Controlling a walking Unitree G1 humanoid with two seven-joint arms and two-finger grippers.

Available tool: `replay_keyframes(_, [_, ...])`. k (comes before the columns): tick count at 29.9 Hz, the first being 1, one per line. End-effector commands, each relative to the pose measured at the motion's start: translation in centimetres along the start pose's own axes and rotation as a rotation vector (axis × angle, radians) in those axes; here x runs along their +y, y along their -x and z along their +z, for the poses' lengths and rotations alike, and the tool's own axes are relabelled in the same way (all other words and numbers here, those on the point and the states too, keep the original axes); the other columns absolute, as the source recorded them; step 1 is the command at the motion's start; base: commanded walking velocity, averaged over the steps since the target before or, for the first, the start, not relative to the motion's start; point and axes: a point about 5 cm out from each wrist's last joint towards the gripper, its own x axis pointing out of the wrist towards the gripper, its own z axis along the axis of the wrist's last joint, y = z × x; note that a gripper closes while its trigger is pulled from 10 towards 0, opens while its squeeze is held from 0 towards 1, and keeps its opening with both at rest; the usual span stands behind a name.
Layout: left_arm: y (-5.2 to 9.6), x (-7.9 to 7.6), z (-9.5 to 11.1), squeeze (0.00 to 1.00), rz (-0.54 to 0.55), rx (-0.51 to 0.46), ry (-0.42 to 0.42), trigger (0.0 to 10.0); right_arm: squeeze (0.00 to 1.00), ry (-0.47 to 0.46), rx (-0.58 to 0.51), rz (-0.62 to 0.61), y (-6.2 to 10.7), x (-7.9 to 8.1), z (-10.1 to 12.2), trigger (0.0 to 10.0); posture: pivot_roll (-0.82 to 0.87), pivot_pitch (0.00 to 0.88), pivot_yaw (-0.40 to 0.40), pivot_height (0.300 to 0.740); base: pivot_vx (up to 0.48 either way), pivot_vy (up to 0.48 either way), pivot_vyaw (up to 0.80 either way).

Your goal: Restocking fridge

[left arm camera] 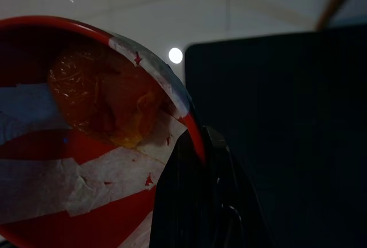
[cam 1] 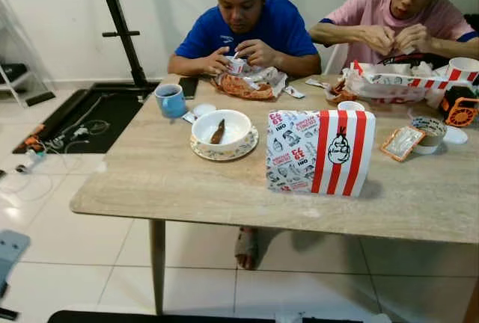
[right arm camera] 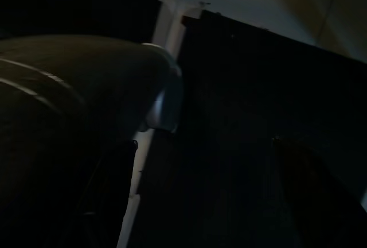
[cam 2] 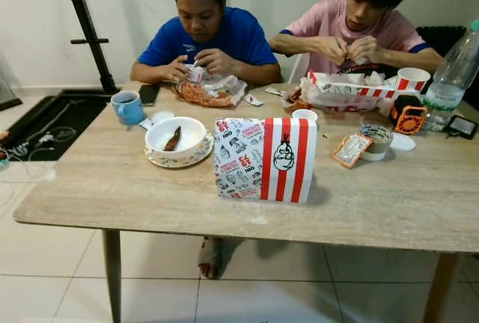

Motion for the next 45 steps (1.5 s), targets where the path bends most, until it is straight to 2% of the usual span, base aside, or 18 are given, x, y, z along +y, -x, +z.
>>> replay_keyframes(1, [-0.6,-1.8,-0.7,0.00,-0.028,0.019,0.035,10.0,0.00,0.013,-0.005,0.003,-0.1,0.1,0.3,10.0,-0.06,0.000,0.049,0.740,0.000,0.000,0.00])
replay_keyframes(3, [-1.2,-4.3,-2.3,0.00,-0.077,0.060,0.064,10.0,0.00,0.015,-0.004,0.001,0.0,0.0,0.3,10.0,-0.06,0.000,0.046,0.740,0.000,0.000,0.00])
replay_keyframes(4, [-1.2,-4.3,-2.3,0.00,-0.077,0.060,0.064,10.0,0.00,0.015,-0.004,0.001,0.0,0.0,0.3,10.0,-0.06,0.000,0.046,0.740,0.000,0.000,0.00])
replay_keyframes(9, [-1.7,-9.0,-4.7,0.00,-0.139,0.129,0.086,10.0,0.00,0.019,-0.003,-0.003,0.0,-0.2,0.3,10.0,-0.06,0.000,0.040,0.740,0.000,0.000,0.00])
replay_keyframes(12, [-1.8,-10.8,-5.5,0.00,-0.158,0.148,0.079,10.0,0.00,0.023,-0.003,-0.008,0.0,-0.3,0.4,10.0,-0.06,0.000,0.039,0.740,0.000,0.000,0.00])
replay_keyframes(15, [-1.8,-11.5,-5.7,0.00,-0.163,0.152,0.077,10.0,0.00,0.024,-0.003,-0.011,0.0,-0.3,0.5,10.0,-0.05,0.000,0.033,0.740,0.000,0.000,0.00])
replay_keyframes(17, [-1.9,-14.6,-5.9,0.00,-0.236,0.137,0.102,10.0,0.00,0.033,0.007,-0.036,0.1,-0.7,0.6,10.0,-0.05,0.000,0.016,0.740,0.000,0.000,0.00])
replay_keyframes(18, [-1.9,-14.6,-5.9,0.00,-0.236,0.137,0.102,10.0,0.00,0.033,0.007,-0.036,0.1,-0.7,0.6,10.0,-0.05,0.000,0.016,0.740,0.000,0.000,0.00])
replay_keyframes(19, [-1.7,-17.4,-5.9,0.00,-0.305,0.122,0.090,10.0,0.00,0.035,0.014,-0.057,0.1,-1.1,0.6,10.0,-0.05,0.000,0.004,0.740,0.000,0.000,0.00])
replay_keyframes(20, [-1.6,-18.6,-6.0,0.00,-0.327,0.125,0.087,10.0,0.00,0.037,0.016,-0.067,0.2,-1.3,0.8,10.0,-0.06,0.000,-0.007,0.740,0.000,0.000,0.00])
replay_keyframes(22, [-1.6,-18.6,-6.0,0.00,-0.327,0.125,0.087,10.0,0.00,0.037,0.016,-0.067,0.2,-1.3,0.8,10.0,-0.06,0.000,-0.007,0.740,0.000,0.000,0.00])
replay_keyframes(25, [-1.2,-21.1,-6.3,0.00,-0.361,0.134,0.095,10.0,0.00,0.040,0.016,-0.095,0.3,-2.0,1.2,10.0,-0.06,0.000,-0.017,0.740,0.000,0.000,0.00])
replay_keyframes(29, [-1.0,-22.1,-6.3,0.00,-0.381,0.140,0.096,10.0,0.00,0.037,0.015,-0.107,0.3,-2.3,1.4,10.0,-0.05,0.000,-0.017,0.740,0.000,0.000,0.00])
replay_keyframes(30, [-0.7,-23.3,-6.5,0.00,-0.400,0.150,0.111,10.0,0.00,0.025,0.017,-0.118,0.4,-2.6,1.7,10.0,-0.05,0.000,-0.022,0.740,0.000,0.000,-0.73])
replay_keyframes(31, [-0.4,-24.7,-6.5,0.00,-0.431,0.154,0.077,10.0,0.00,0.032,0.016,-0.118,0.3,-2.6,2.3,10.0,-0.04,0.000,-0.025,0.740,0.000,0.000,-0.76])
replay_keyframes(33, [-0.4,-24.7,-6.5,0.00,-0.431,0.154,0.077,10.0,0.00,0.032,0.016,-0.118,0.3,-2.6,2.3,10.0,-0.04,0.000,-0.025,0.740,0.000,0.000,-0.76])
replay_keyframes(37, [0.4,-27.4,-6.6,0.00,-0.501,0.151,-0.001,10.0,0.00,0.039,-0.001,-0.112,0.0,-2.1,3.8,10.0,-0.03,0.000,-0.007,0.740,0.000,0.000,-0.76])
replay_keyframes(45, [0.6,-27.9,-6.6,0.00,-0.515,0.164,0.007,10.0,0.00,0.055,0.008,-0.107,-0.1,-1.8,4.1,10.0,-0.04,0.000,-0.017,0.740,0.000,0.000,-0.76])
